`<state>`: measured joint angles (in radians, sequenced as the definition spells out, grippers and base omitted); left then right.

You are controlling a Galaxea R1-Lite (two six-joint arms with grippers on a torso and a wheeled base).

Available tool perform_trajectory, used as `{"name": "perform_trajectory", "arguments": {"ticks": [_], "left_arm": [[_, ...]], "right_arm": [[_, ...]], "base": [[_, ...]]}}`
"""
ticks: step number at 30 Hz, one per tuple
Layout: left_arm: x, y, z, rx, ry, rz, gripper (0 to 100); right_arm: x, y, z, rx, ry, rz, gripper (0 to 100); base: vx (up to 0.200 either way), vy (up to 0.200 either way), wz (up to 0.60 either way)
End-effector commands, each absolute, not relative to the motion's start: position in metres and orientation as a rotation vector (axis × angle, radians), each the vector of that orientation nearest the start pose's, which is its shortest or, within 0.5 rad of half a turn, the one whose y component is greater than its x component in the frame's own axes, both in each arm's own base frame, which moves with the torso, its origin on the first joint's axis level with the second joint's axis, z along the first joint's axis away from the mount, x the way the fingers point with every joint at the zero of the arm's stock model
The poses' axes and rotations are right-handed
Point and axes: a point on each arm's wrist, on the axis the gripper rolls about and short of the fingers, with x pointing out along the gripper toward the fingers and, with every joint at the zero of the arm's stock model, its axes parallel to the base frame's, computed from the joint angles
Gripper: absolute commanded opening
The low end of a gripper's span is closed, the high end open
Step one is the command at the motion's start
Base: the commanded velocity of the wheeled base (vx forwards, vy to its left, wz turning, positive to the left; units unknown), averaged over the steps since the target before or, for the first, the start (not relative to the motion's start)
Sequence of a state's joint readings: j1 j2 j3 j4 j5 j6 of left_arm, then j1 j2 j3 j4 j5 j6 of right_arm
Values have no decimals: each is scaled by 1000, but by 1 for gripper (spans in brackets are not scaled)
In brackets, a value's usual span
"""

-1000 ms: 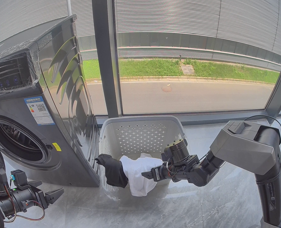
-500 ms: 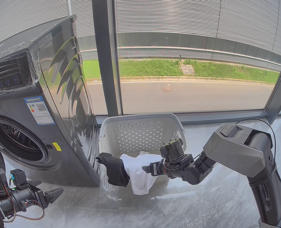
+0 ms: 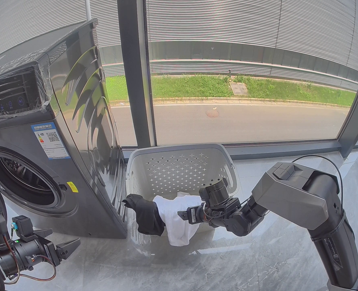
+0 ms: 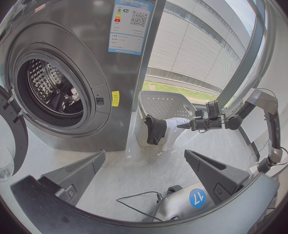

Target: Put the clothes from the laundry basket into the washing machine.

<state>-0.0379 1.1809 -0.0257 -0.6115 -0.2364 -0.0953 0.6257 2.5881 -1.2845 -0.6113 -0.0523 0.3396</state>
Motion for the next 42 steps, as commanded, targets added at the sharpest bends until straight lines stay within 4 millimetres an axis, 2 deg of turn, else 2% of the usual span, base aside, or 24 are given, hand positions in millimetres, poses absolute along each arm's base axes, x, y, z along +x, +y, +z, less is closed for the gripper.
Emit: {"name": "perform_trajectory", "arguments": {"ticks": [1, 2, 12, 15, 17, 18, 19, 21, 23, 24, 25, 26, 27, 28, 30, 33, 39, 42], "left_arm": [[113, -9, 96, -146, 551, -241, 100], [113, -10, 96, -146, 550, -242, 100], [111, -10, 97, -147, 541, -244, 100], [111, -10, 97, -146, 538, -244, 100], [111, -10, 98, -148, 534, -247, 100], [111, -10, 99, -148, 523, -259, 100], [111, -10, 99, -148, 523, -259, 100], [110, -10, 103, -148, 481, -283, 100], [110, -11, 106, -147, 452, -294, 100], [110, -11, 107, -147, 448, -296, 100], [111, -11, 108, -144, 431, -298, 100], [111, -11, 109, -143, 426, -298, 100], [111, -11, 110, -141, 410, -299, 100], [111, -11, 110, -141, 407, -301, 100], [111, -12, 109, -140, 413, -314, 100], [111, -14, 110, -131, 407, -340, 100], [114, -17, 116, -127, 381, -361, 100], [112, -17, 114, -127, 384, -362, 100]], "right_arm": [[370, 267, -59, 86, 737, 433, 100], [370, 267, -59, 86, 737, 433, 0], [369, 268, -55, 87, 733, 436, 0], [362, 268, -44, 88, 728, 448, 0], [344, 261, -7, 101, 707, 477, 0], [328, 255, 19, 117, 690, 506, 0], [328, 255, 19, 117, 690, 506, 0], [294, 236, 70, 152, 648, 585, 0], [267, 217, 110, 185, 591, 645, 0], [257, 212, 123, 196, 564, 671, 0], [238, 199, 153, 225, 494, 724, 0], [234, 197, 159, 232, 477, 737, 0], [210, 179, 199, 272, 359, 819, 0], [200, 172, 212, 289, 317, 852, 0], [187, 161, 229, 307, 257, 877, 0], [179, 155, 236, 315, 229, 893, 0], [148, 132, 278, 365, 71, 1011, 0], [135, 122, 285, 393, 40, 1031, 0]], "base": [[0, 0, 0], [0, 0, 0], [0, 0, 0], [0, 0, 0], [0, 0, 0], [0, 0, 0], [0, 0, 0], [0, 0, 0], [0, 0, 0], [0, 0, 0], [0, 0, 0], [0, 0, 0], [0, 0, 0], [0, 0, 0], [0, 0, 0], [0, 0, 0], [0, 0, 0], [0, 0, 0]]}}
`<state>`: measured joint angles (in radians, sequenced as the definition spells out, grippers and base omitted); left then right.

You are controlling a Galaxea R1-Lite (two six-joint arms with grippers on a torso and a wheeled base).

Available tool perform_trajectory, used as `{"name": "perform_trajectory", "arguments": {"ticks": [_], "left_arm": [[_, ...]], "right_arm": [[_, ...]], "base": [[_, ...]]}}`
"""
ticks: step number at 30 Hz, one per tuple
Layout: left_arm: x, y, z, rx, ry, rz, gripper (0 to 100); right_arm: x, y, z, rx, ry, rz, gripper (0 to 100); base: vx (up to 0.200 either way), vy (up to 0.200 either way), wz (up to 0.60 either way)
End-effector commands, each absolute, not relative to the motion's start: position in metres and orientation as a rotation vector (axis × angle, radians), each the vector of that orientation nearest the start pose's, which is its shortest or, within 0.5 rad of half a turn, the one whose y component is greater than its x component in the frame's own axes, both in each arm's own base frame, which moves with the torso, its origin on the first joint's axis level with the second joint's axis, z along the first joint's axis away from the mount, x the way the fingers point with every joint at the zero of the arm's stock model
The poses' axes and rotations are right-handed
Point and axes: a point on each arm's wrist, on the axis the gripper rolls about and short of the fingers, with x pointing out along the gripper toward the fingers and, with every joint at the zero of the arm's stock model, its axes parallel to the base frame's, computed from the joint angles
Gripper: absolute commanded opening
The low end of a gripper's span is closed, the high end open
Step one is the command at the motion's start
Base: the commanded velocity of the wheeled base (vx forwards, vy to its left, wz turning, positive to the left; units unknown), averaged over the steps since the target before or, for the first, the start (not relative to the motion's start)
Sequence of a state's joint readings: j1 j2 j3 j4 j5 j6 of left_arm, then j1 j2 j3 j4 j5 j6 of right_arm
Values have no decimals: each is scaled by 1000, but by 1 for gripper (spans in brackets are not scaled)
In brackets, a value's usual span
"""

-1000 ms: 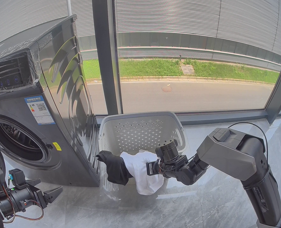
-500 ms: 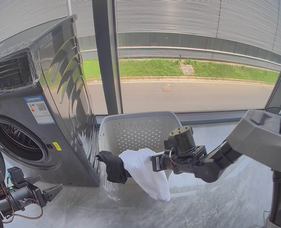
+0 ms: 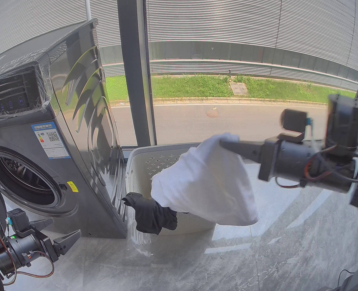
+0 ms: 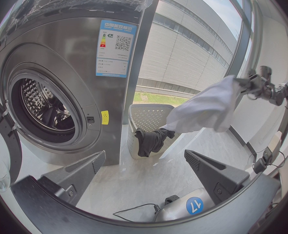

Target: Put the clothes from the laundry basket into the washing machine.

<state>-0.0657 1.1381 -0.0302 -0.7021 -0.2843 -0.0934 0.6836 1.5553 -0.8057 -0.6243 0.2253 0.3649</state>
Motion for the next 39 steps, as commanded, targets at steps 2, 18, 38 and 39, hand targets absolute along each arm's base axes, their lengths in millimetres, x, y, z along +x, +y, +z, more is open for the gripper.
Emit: {"name": "perform_trajectory", "arguments": {"ticks": [2, 18, 38, 39], "left_arm": [[110, -17, 111, -127, 396, -362, 100], [104, -17, 108, -132, 405, -385, 100], [99, -27, 114, -97, 347, -534, 100], [99, -29, 116, -81, 325, -578, 100]], "right_arm": [[130, 118, 288, 396, 22, 1035, 0], [138, 127, 285, 333, 24, 1061, 0], [143, 146, 274, 318, 90, 1109, 0], [144, 147, 273, 317, 94, 1109, 0]], "base": [[0, 0, 0], [-75, 0, 0], [-180, 0, 0], [0, 0, 0]]}}
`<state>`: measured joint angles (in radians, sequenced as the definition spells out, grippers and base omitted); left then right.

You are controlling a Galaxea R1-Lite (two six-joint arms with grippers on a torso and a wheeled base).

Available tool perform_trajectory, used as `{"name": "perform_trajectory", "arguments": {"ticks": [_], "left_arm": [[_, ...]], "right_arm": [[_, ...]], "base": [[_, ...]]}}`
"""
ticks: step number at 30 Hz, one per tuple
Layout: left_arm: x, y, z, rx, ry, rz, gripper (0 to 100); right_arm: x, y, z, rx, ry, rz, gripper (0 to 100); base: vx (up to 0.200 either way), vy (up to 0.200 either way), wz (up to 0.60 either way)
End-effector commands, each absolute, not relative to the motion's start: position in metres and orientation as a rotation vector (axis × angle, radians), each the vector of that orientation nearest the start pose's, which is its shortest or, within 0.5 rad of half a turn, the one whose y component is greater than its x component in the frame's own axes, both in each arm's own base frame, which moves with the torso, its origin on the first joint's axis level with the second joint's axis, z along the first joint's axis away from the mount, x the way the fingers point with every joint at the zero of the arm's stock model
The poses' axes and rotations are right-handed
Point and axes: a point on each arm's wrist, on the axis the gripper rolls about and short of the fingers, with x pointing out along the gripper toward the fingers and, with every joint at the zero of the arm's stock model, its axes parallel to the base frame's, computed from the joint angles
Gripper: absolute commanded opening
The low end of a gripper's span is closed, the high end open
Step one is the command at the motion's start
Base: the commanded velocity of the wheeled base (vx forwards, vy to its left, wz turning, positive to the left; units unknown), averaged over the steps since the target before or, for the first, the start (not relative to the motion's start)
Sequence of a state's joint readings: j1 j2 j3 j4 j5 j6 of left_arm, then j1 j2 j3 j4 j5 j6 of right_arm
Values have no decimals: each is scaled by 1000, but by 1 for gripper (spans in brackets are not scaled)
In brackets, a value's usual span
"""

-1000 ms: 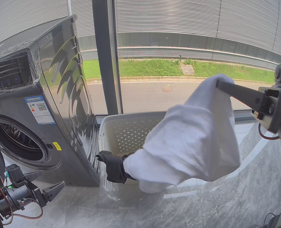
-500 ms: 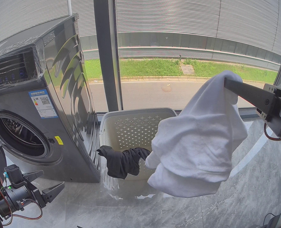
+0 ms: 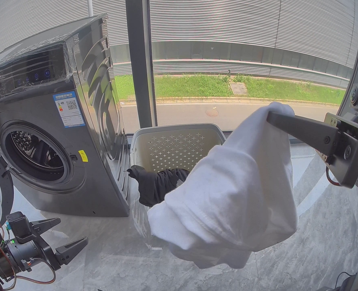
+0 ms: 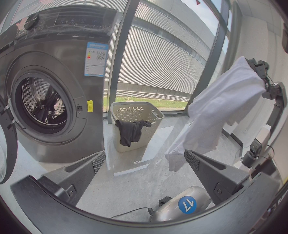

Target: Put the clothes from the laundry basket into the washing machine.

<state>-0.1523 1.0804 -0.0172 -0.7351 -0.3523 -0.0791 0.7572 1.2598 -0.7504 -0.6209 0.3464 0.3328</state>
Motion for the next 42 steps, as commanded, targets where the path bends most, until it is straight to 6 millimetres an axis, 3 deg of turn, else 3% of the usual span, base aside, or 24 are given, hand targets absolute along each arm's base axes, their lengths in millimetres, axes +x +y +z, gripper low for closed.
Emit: {"name": "perform_trajectory", "arguments": {"ticks": [1, 5, 9, 15, 18, 22, 26, 42], "left_arm": [[98, -31, 118, -57, 294, -641, 100], [94, -41, 126, 68, 162, -925, 100], [96, -48, 132, 175, 73, -1103, 100], [120, -65, 152, 200, 23, -1168, 100], [127, -76, 152, 199, 38, -1217, 100], [123, -89, 145, 197, 75, -1311, 100], [126, -92, 134, 191, 139, -1321, 100], [165, -107, 137, 212, 155, -1231, 100]], "right_arm": [[145, 147, 272, 316, 99, 1106, 0], [148, 150, 273, 316, 100, 1106, 0], [151, 153, 276, 317, 93, 1107, 0], [161, 164, 289, 324, 60, 1117, 0], [168, 171, 291, 325, 57, 1114, 0], [174, 177, 293, 327, 56, 1113, 0], [172, 182, 299, 332, 40, 1133, 0], [156, 191, 304, 342, 30, 1176, 0]], "base": [[0, 0, 0], [0, 0, 0], [0, 0, 0], [0, 0, 0], [0, 0, 0], [0, 0, 0], [0, 0, 0], [0, 0, 0]]}}
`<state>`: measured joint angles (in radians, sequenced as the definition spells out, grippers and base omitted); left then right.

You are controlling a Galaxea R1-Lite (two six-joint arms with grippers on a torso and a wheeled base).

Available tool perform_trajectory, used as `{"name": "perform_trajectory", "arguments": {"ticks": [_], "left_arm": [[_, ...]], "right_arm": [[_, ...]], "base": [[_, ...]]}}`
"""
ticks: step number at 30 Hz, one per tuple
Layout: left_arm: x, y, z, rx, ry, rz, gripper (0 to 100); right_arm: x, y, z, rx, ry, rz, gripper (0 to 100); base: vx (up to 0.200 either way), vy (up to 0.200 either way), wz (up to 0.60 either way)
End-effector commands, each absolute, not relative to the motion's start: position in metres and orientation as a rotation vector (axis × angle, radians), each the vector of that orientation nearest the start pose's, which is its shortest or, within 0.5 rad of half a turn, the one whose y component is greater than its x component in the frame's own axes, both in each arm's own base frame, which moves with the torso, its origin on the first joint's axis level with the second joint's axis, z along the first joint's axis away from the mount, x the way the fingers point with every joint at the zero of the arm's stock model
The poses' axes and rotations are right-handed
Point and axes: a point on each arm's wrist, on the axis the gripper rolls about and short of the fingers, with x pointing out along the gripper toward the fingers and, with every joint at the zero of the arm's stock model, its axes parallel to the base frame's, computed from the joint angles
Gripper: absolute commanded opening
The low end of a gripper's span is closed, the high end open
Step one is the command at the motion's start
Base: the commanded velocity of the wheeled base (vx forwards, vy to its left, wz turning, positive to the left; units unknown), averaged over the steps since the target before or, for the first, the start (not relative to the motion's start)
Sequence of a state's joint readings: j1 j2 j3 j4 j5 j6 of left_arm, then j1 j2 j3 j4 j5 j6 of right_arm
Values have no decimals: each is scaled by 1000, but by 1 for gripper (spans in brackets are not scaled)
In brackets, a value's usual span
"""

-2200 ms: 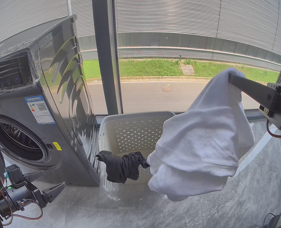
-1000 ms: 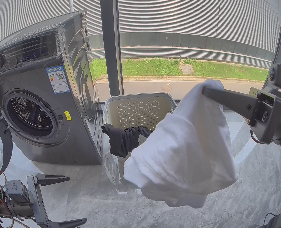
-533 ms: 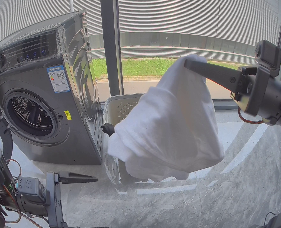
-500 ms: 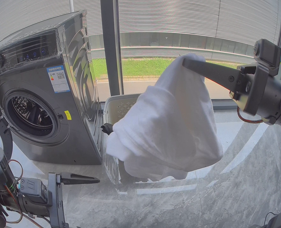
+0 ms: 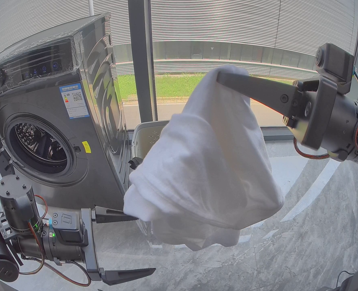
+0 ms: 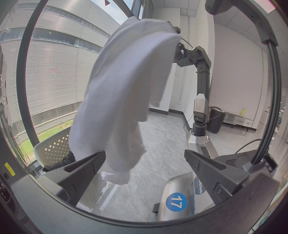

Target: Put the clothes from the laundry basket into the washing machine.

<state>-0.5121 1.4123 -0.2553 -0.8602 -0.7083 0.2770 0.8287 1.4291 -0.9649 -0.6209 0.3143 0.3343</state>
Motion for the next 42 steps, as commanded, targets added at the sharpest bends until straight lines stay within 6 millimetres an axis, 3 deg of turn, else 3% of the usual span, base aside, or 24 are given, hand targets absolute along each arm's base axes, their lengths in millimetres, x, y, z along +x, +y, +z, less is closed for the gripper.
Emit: {"name": "perform_trajectory", "arguments": {"ticks": [1, 24, 34, 42], "left_arm": [[166, -108, 139, 212, 149, -1233, 100], [145, -121, 138, 189, 157, -1356, 100], [182, -134, 152, 194, 110, -1283, 100], [195, -130, 150, 204, 122, -1200, 100]], "right_arm": [[154, 192, 304, 343, 29, 1181, 0], [151, 194, 311, 355, 9, 1189, 0], [144, 197, 313, 360, 6, 1215, 0], [136, 202, 312, 365, 11, 1228, 0]], "base": [[0, 0, 0], [0, 0, 0], [0, 0, 0], [0, 0, 0]]}}
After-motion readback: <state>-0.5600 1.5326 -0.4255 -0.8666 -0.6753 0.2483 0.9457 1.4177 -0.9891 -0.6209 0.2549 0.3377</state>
